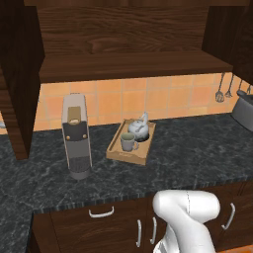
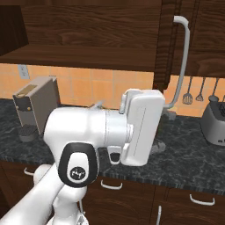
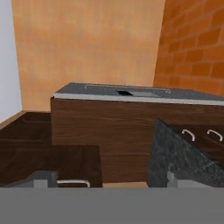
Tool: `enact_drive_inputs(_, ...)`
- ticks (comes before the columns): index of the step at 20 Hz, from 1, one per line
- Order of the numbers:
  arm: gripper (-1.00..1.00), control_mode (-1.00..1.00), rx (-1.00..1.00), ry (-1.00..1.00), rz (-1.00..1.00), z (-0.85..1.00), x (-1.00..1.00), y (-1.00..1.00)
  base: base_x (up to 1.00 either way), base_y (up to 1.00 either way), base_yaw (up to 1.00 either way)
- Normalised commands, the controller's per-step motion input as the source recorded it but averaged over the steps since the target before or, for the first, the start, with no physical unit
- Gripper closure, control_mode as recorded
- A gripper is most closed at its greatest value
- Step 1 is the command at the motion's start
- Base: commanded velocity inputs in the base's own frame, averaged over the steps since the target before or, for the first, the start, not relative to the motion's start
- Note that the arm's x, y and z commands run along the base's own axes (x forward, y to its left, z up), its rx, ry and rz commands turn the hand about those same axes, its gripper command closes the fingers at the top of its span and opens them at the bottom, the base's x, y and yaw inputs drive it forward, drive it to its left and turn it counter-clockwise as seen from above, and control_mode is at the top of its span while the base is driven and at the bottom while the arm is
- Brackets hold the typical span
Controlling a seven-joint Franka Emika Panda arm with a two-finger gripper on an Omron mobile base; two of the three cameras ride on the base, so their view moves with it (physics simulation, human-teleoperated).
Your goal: Pick the kettle from the counter and place it on the tray. Then pick the mug from the cabinet and place it on the tray. Then close the cabinet doors.
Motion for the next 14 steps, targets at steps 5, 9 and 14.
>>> enact_drive_inputs(5,-1.0,-1.0,-0.01,-0.03,0.07,0.14,0.16,-0.18,0.0,0.0,0.0)
enact_drive_inputs(9,-1.0,-1.0,-0.01,-0.01,0.14,0.07,0.21,-0.09,0.0,0.0,0.0)
enact_drive_inputs(14,-1.0,-1.0,-0.03,0.0,0.24,0.03,0.32,0.02,0.0,0.0,0.0)
